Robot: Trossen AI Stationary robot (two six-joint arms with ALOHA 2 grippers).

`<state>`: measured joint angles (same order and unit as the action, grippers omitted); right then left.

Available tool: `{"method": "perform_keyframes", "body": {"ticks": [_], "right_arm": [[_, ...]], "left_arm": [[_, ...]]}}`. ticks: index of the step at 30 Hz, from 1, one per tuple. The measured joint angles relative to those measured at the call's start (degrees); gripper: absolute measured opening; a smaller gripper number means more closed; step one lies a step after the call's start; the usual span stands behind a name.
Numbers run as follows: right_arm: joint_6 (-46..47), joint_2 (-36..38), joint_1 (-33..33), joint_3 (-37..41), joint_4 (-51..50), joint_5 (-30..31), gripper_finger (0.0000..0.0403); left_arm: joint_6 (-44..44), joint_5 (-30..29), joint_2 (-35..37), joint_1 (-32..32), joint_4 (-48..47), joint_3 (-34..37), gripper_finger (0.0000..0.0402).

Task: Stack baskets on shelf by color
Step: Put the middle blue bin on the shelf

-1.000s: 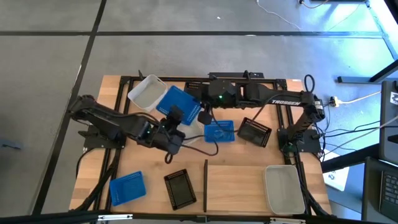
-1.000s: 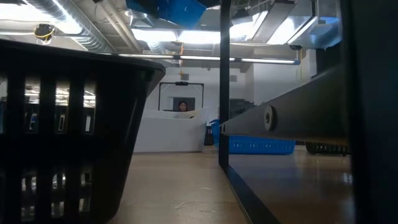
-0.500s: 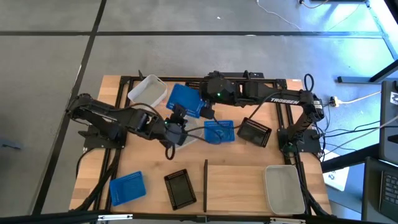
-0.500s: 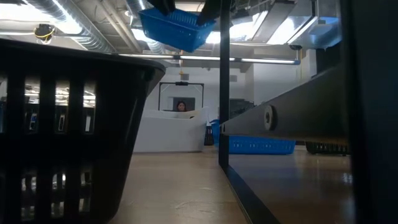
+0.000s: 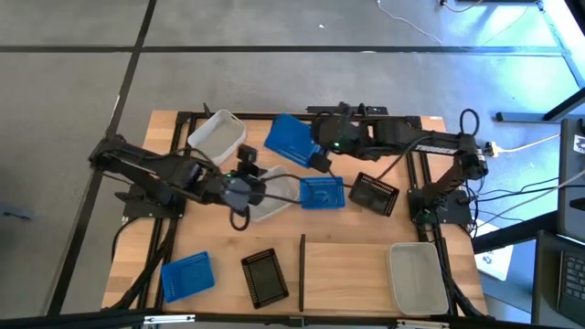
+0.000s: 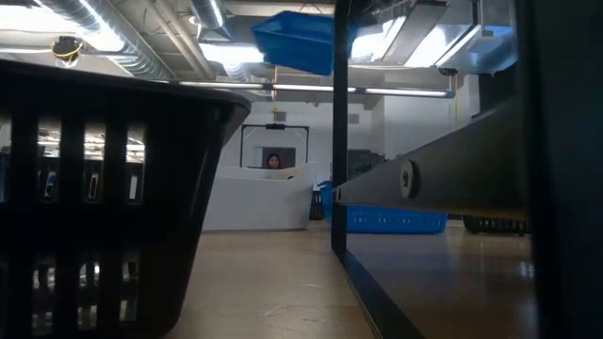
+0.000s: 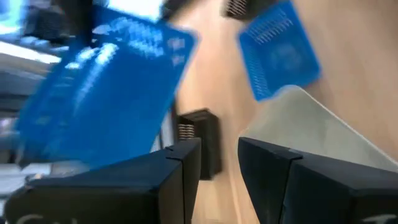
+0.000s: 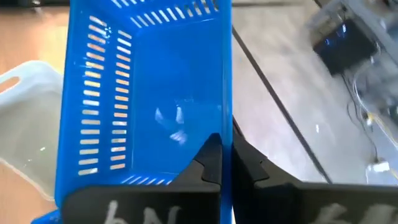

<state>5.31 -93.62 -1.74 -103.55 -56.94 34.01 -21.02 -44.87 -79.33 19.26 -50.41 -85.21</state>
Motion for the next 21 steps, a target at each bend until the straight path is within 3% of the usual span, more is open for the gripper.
{"method": "perform_keyframes", "body": {"ticks": [5, 12, 17, 21], "right_arm": [[13.1, 5.9, 3.3, 0.0, -9.7, 1.5, 0.0001], [44.1, 11.9, 12.5, -0.1, -27.6, 2.5, 0.0001], [61.2, 12.6, 20.9, 0.0, -33.2, -4.9, 0.0001], [73.6, 12.7, 28.3, 0.0, -32.6, -5.2, 0.0000]], "left_arm": [[4.2, -5.9, 3.6, 3.4, -0.1, 0.0, 0.0101], [4.1, -8.4, 5.6, 4.9, -0.2, -0.1, 0.0101], [4.3, -6.3, 5.6, 4.0, -0.7, -0.1, 0.0101], [6.0, -2.0, 5.6, 3.2, -0.8, -0.1, 0.0101]]}}
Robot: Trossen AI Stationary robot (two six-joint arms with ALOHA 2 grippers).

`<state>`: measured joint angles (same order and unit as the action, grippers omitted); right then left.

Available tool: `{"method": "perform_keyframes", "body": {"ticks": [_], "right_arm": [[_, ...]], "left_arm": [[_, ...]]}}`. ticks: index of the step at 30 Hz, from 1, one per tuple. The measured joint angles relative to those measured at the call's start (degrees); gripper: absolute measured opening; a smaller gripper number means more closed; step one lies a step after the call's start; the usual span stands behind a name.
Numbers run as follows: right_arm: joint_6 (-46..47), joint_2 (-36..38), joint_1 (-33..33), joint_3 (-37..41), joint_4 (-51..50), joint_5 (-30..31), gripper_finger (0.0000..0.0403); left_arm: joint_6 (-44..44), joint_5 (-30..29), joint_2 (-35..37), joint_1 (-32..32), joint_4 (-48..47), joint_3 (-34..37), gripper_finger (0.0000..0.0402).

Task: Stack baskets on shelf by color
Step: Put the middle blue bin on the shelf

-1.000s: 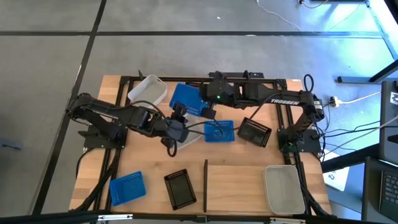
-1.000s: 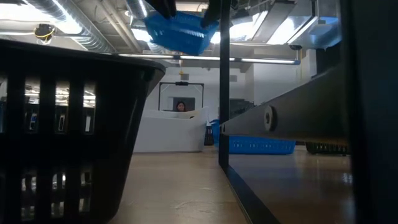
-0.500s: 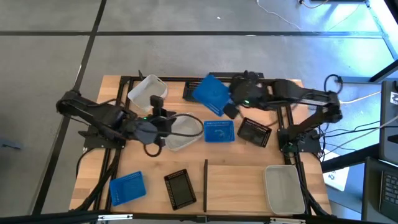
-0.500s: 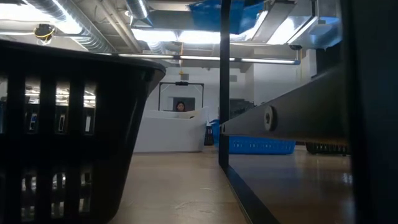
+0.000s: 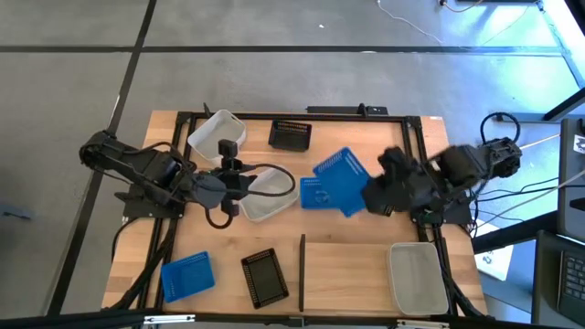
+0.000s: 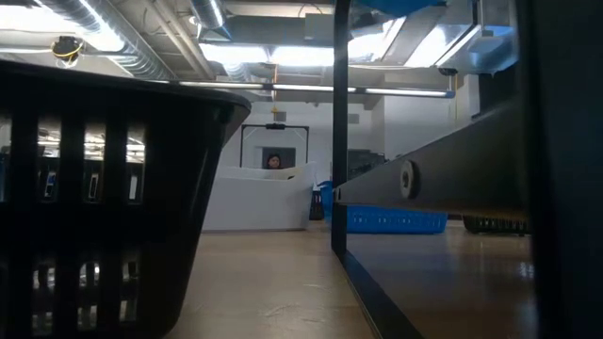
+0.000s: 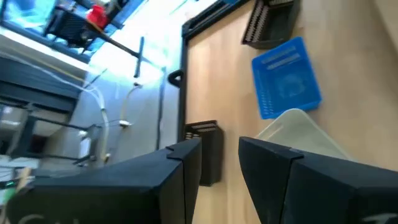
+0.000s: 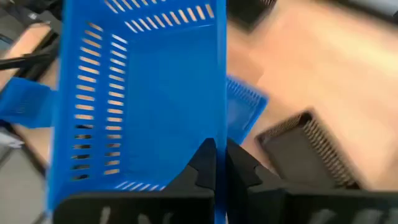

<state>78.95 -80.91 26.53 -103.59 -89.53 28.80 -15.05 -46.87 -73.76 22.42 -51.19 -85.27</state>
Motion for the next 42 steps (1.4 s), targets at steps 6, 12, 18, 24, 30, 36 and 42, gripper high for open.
{"method": "perform_keyframes", "body": {"ticks": [6, 12, 18, 24, 30, 36, 42], "right_arm": [[17.7, -2.3, 9.5, 0.0, -0.5, 2.0, 0.0000], [29.1, -7.8, 15.2, 0.0, -0.5, -0.5, 0.0000], [43.7, -13.6, 20.0, 0.0, -0.5, -3.1, 0.0000], [51.3, -19.0, 23.2, 0.0, -0.4, -11.2, 0.0000], [51.2, -24.6, 23.4, 0.0, 0.4, -19.3, 0.0008], [51.3, -27.2, 23.6, 0.0, 1.7, -22.0, 0.0004], [51.3, -28.8, 23.6, 0.0, 0.6, -22.9, 0.0008]], "left_arm": [[-1.1, 0.2, 0.0, -0.2, -0.3, 0.0, 0.0102], [-2.0, 0.1, 0.0, -0.2, -0.3, 0.0, 0.0102], [-1.7, 0.1, 0.0, -0.2, -0.3, 0.0, 0.0102], [-1.7, -0.8, 0.0, -0.2, -0.3, 0.0, 0.0102], [-1.6, -3.4, 0.0, -0.2, -0.2, 0.0, 0.0102], [-1.6, -4.9, 0.0, -1.0, -0.1, 0.0, 0.0102], [-1.6, -4.9, 0.0, -2.5, 0.9, 0.0, 0.0102]]}}
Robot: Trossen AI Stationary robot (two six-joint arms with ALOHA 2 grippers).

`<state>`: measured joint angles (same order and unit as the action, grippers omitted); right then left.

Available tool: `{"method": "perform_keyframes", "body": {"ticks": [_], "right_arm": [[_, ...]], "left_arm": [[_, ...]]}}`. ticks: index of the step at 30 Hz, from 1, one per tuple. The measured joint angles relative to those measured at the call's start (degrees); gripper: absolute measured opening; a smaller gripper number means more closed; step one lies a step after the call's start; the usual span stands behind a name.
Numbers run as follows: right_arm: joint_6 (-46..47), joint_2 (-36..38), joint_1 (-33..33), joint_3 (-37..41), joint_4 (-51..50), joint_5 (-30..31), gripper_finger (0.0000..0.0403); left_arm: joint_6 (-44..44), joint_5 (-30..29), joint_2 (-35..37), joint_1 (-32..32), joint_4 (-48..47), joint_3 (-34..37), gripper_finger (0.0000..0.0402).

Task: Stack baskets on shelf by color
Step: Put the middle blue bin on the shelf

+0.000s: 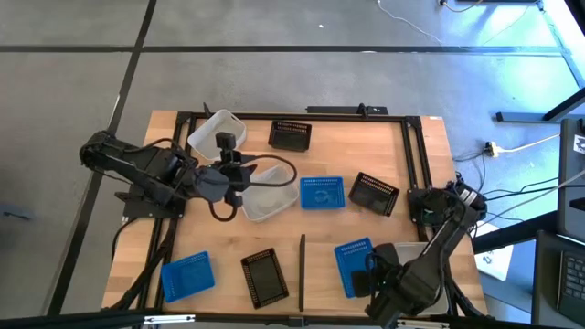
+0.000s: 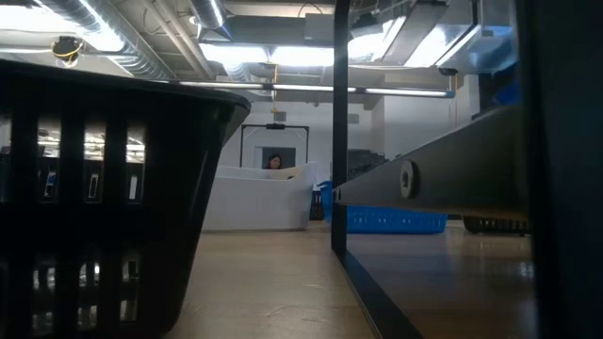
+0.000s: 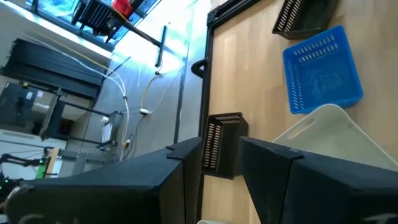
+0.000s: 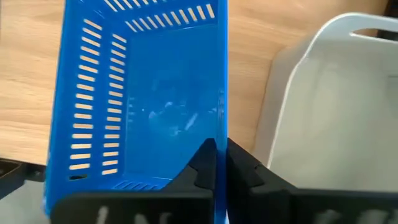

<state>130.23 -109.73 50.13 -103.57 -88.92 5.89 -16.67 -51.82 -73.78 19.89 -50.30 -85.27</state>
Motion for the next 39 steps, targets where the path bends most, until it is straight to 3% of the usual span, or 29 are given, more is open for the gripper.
{"method": "perform_keyframes", "body": {"ticks": [13, 24, 26, 29, 33, 39], "right_arm": [[-0.3, -0.8, 0.0, 0.0, 0.2, -0.1, 0.0034], [-0.9, -0.8, 0.0, 0.0, -1.3, 0.3, 0.0121], [-3.8, -0.3, 0.0, 0.0, -0.9, 3.1, 0.0126], [-8.5, 1.0, -0.4, 0.0, -1.1, 12.2, 0.0125], [-21.5, 1.3, -2.0, 0.9, -0.9, 21.1, 0.0112], [-26.5, 1.2, -5.1, 6.6, -0.7, 22.6, 0.0048]], "left_arm": [[-0.4, 0.0, 0.0, -0.9, 0.0, 0.0, 0.0102], [-0.3, 0.0, 0.0, -0.9, 0.0, 0.0, 0.0102], [-0.3, 0.0, 0.0, -0.9, 0.0, 0.0, 0.0102], [0.1, 0.0, 0.0, -0.9, 0.0, 0.0, 0.0102], [1.4, 0.0, 0.0, -0.9, 0.0, 0.0, 0.0102], [1.5, 0.5, 0.0, -0.9, -0.1, 0.0, 0.0102]]}}
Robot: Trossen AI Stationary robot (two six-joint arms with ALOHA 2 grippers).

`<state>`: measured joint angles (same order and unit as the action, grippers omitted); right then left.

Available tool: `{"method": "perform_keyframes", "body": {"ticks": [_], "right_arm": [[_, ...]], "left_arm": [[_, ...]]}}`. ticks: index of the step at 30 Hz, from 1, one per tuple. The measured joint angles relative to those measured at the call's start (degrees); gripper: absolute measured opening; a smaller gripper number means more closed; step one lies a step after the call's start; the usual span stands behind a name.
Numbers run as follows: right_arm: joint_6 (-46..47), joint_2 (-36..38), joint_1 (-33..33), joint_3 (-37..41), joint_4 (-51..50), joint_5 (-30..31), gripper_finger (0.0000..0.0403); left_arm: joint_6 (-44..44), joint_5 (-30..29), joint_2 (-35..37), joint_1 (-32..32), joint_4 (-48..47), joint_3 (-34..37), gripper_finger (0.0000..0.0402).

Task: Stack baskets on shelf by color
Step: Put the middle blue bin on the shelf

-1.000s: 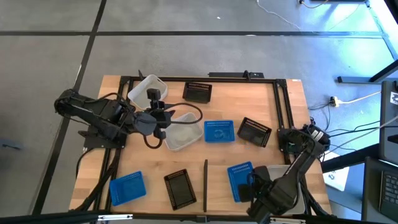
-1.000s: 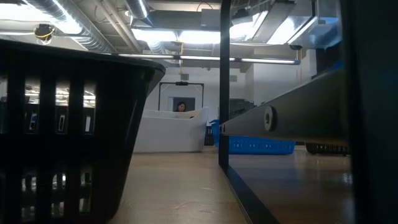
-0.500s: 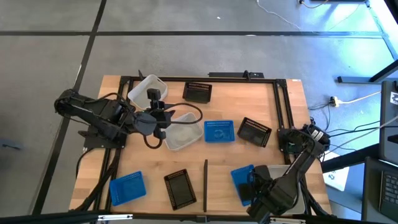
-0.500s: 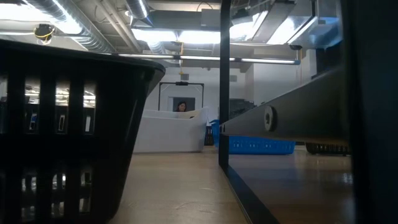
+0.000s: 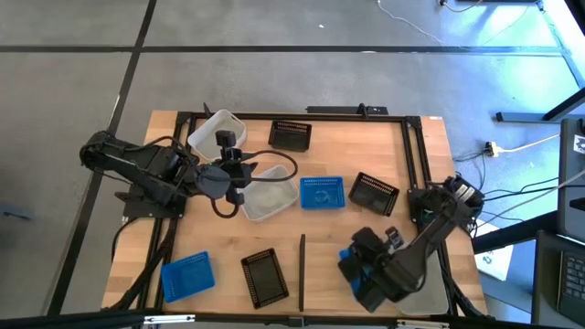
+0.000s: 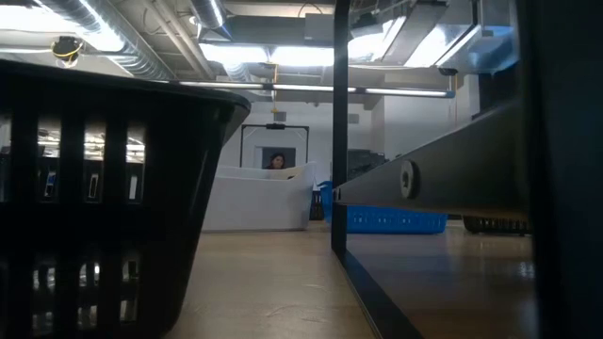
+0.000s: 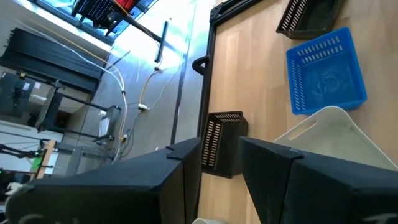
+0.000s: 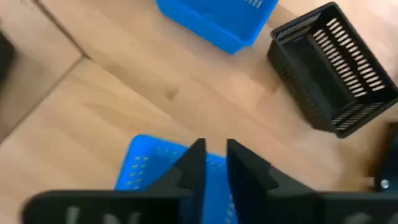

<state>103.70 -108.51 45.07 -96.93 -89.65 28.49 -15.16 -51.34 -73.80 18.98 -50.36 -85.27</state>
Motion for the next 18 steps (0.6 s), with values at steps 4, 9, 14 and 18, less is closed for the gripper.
{"method": "perform_keyframes", "body": {"ticks": [4, 9, 14, 18], "right_arm": [[-3.4, 0.0, -2.0, 1.8, 3.8, 0.5, 0.0007], [-12.1, 0.0, -4.3, 1.8, 10.8, 3.4, 0.0002], [-19.7, 0.0, -6.0, 1.8, 12.7, 1.3, 0.0002], [-27.1, 0.0, -7.4, 1.8, 13.3, -1.8, 0.0001]], "left_arm": [[0.0, 0.0, 0.0, 0.0, -0.1, 0.0, 0.0102], [0.6, 5.1, 0.0, 0.0, -0.1, 0.0, 0.0102], [2.8, 19.5, 1.4, -1.1, 0.0, 0.0, 0.0102], [5.3, 26.5, 3.2, -2.3, -0.4, 0.0, 0.0102]]}}
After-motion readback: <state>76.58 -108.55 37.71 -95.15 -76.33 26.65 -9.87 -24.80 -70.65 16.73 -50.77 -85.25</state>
